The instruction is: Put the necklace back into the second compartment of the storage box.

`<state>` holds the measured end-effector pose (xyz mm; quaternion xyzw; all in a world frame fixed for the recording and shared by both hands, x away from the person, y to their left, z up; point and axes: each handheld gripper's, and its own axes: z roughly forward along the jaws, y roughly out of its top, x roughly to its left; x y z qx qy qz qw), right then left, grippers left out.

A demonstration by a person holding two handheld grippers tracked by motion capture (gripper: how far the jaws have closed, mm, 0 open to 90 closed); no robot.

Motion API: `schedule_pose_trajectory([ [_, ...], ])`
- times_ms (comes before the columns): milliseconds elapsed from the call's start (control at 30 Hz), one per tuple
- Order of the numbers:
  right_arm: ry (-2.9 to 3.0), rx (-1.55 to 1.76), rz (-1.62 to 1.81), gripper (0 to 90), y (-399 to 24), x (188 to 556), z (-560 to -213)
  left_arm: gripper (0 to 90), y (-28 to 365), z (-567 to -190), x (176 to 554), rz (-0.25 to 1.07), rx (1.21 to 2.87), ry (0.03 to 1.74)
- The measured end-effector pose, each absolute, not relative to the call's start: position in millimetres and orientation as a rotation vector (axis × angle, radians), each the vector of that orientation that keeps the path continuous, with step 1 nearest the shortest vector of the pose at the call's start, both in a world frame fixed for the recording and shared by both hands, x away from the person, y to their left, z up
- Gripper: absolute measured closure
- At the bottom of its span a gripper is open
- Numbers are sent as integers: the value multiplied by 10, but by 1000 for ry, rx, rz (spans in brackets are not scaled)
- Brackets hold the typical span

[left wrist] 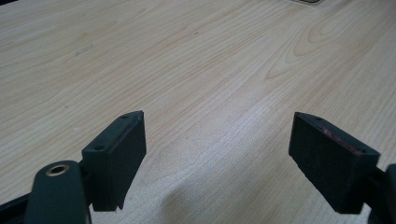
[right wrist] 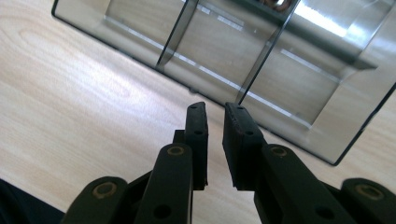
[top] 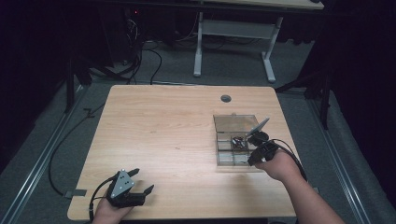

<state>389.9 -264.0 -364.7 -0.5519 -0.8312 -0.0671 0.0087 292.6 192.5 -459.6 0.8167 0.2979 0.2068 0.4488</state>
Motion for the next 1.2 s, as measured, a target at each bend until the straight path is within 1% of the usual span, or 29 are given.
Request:
schedule_pose_trajectory([
  [300, -2594, -1725, -208, 798, -2684, 3801, -3742, 193, 1923, -4596, 2928, 511, 2022, 740],
  [367, -2596, -1720, -207, 781, -2687, 3792, -3771, 193, 1922, -4598, 2928, 513, 2019, 740],
  [467, -2608, -1721, -240, 728, -2693, 3760, -3791, 192, 1924, -4597, 2927, 513, 2019, 739],
  [567, -2638, -1744, -267, 702, -2687, 3694, -3818, 193, 1926, -4596, 2927, 511, 2020, 737],
  [700, -2655, -1766, -359, 665, -2698, 3579, -3900, 193, 1926, -4596, 2926, 514, 2021, 737],
  [900, -2679, -1810, -484, 659, -2738, 3423, -4063, 192, 1925, -4596, 2924, 517, 2018, 738],
  [1200, -2714, -1858, -858, 643, -2791, 3155, -4201, 191, 1936, -4594, 2924, 516, 2007, 743],
])
